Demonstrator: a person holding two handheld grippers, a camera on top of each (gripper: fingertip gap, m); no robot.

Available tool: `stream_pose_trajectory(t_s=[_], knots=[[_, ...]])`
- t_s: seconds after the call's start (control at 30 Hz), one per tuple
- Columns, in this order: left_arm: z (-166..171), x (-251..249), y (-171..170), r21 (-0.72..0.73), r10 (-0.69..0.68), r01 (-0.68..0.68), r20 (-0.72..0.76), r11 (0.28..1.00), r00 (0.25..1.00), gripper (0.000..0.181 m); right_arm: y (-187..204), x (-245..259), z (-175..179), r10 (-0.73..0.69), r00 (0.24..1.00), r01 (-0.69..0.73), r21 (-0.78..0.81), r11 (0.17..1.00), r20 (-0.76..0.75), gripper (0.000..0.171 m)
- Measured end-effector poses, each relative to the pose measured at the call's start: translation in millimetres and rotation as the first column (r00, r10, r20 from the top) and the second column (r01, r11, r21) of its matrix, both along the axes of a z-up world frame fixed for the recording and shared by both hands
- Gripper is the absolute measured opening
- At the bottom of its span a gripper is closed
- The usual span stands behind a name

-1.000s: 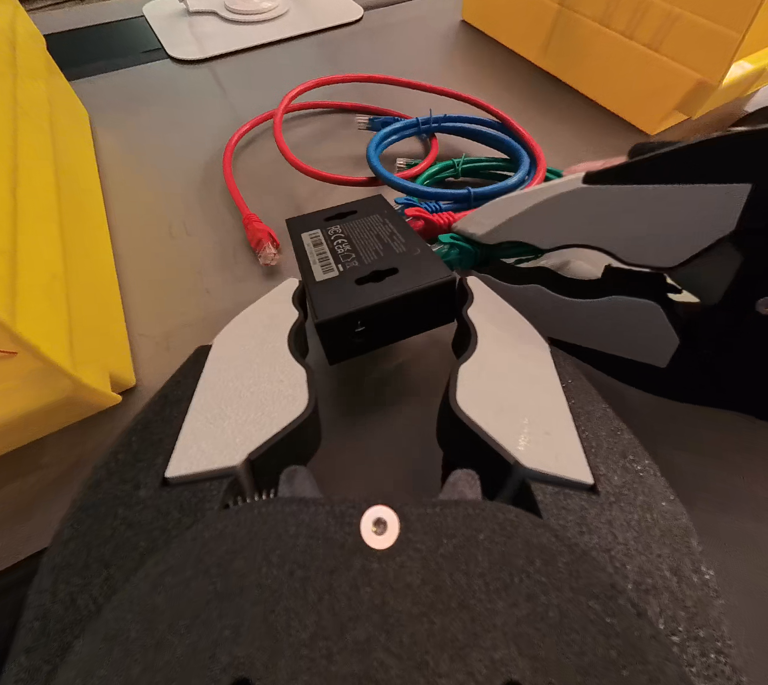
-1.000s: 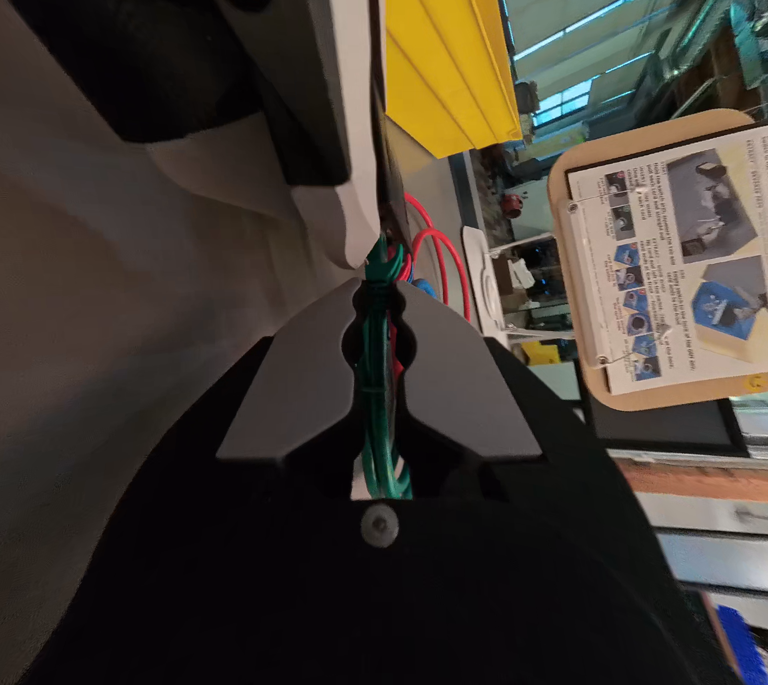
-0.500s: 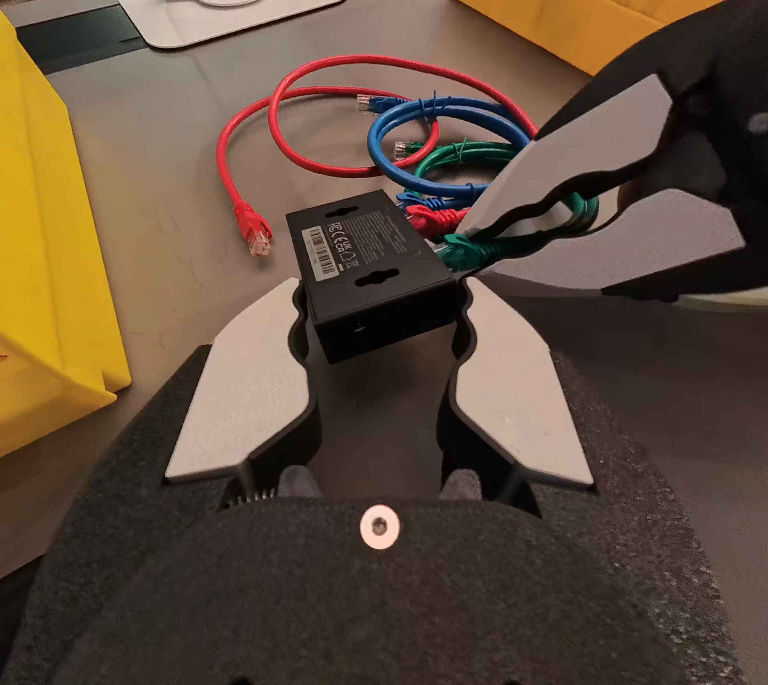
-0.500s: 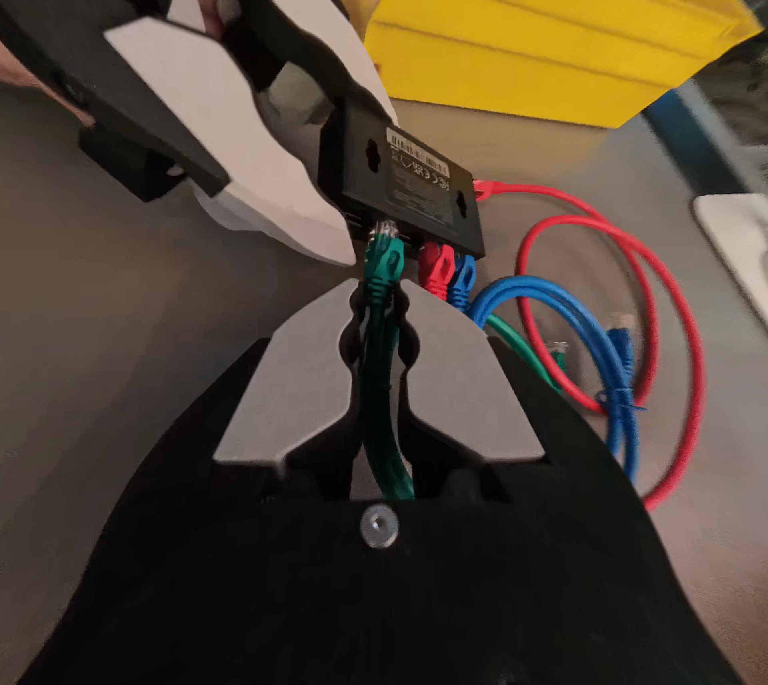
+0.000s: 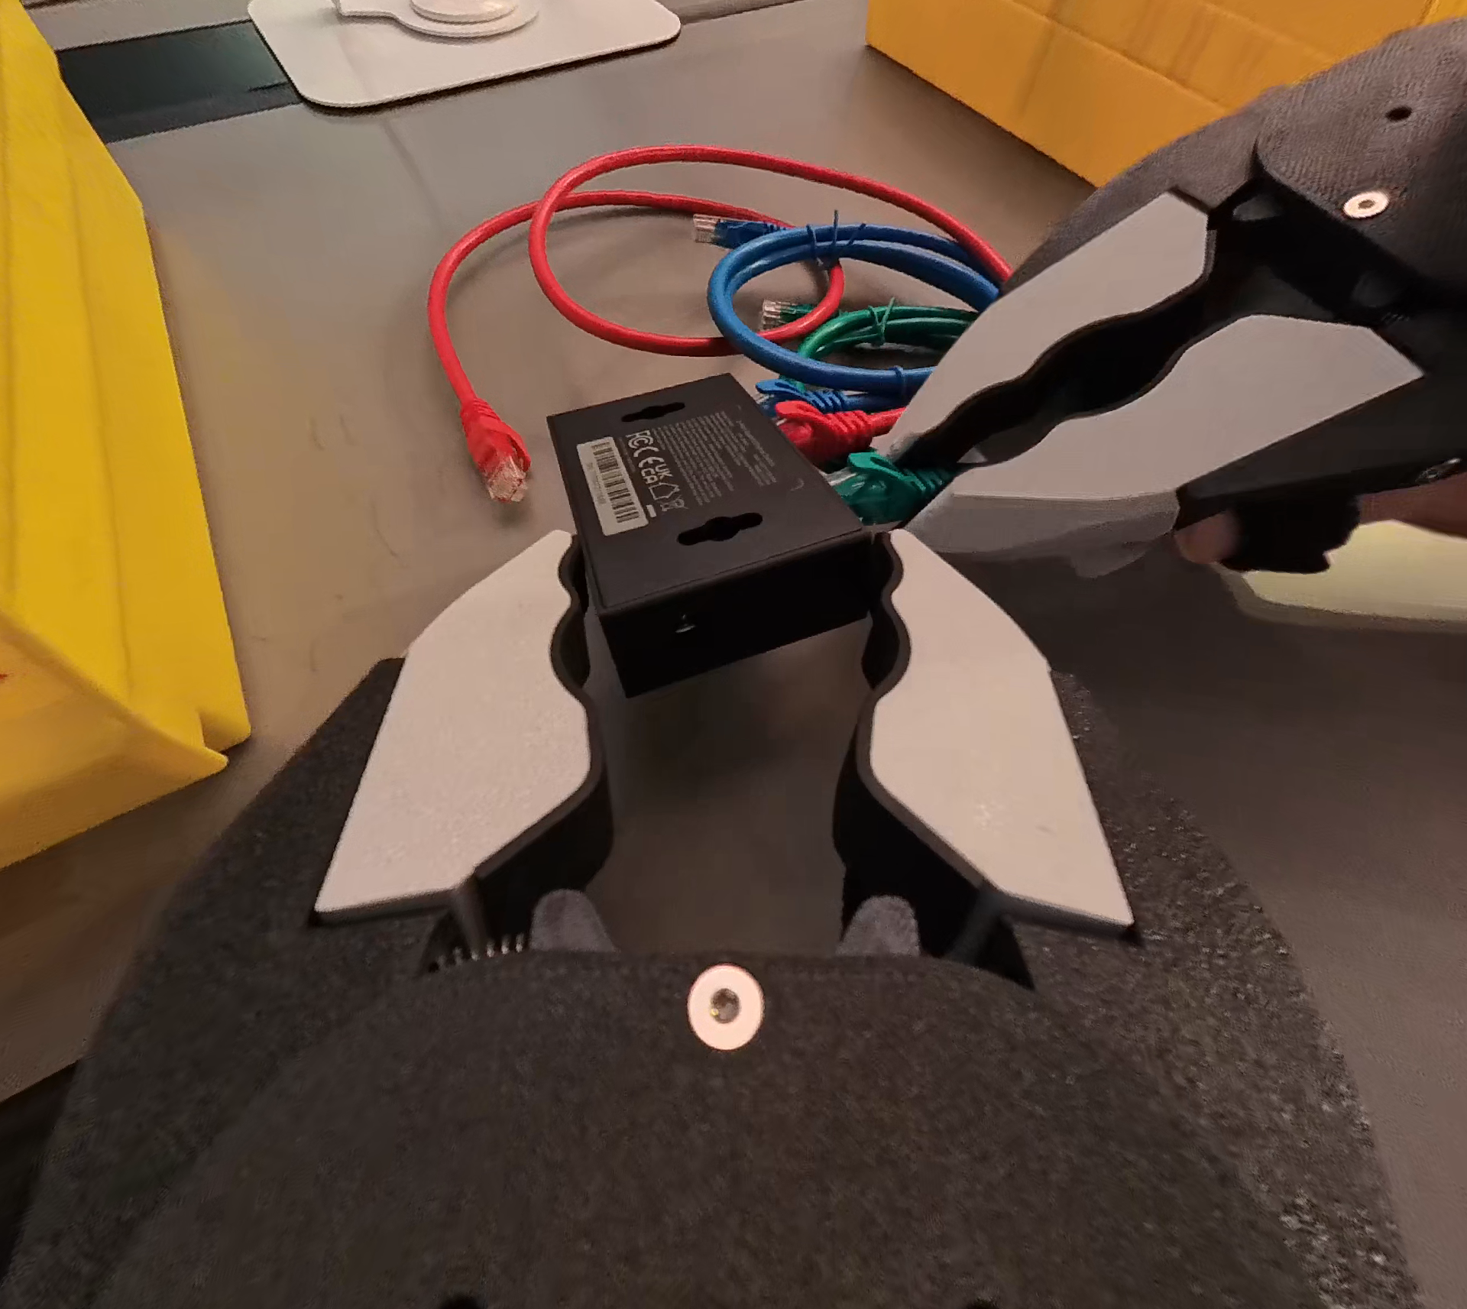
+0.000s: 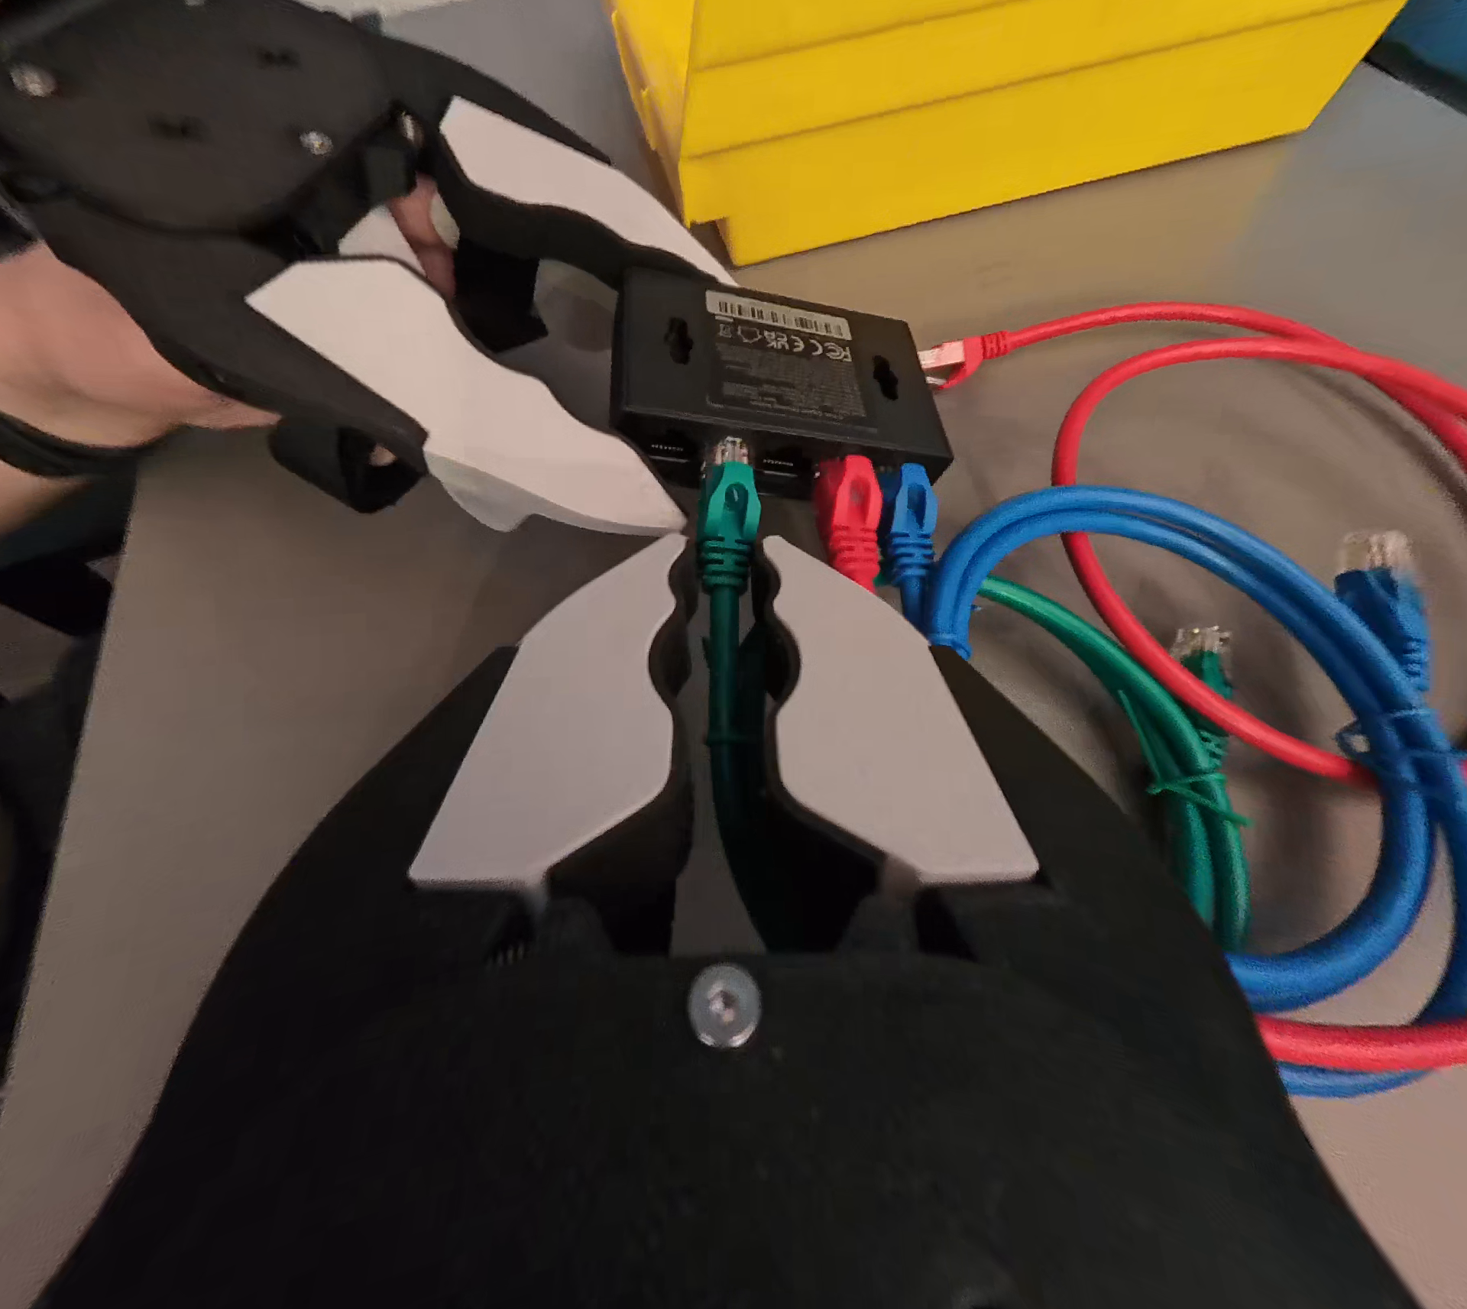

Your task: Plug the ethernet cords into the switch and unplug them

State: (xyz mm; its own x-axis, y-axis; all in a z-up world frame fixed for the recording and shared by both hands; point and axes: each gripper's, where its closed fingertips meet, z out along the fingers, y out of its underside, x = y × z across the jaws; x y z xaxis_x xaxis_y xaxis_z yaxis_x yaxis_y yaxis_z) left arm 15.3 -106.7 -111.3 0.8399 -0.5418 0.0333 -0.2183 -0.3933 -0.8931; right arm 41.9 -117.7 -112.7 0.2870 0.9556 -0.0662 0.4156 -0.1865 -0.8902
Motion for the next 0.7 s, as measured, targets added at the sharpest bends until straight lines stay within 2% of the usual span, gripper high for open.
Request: stream_pose_trajectory(t_s=[0.2, 0.7], knots=[[1, -1, 0, -0.014, 0.006, -0.006, 0.035, 1.0, 0.999, 0.068, 0, -2, 3, -0.019, 0.995, 0.011, -0.09, 0.996, -0.098, 0.012], [10, 1, 0, -0.012, -0.018, 0.02, 0.123, 1.0, 0.992, 0.068, -2, -3, 14, -0.02, 0.977, -0.016, -0.168, 0.986, -0.21, 0.011]])
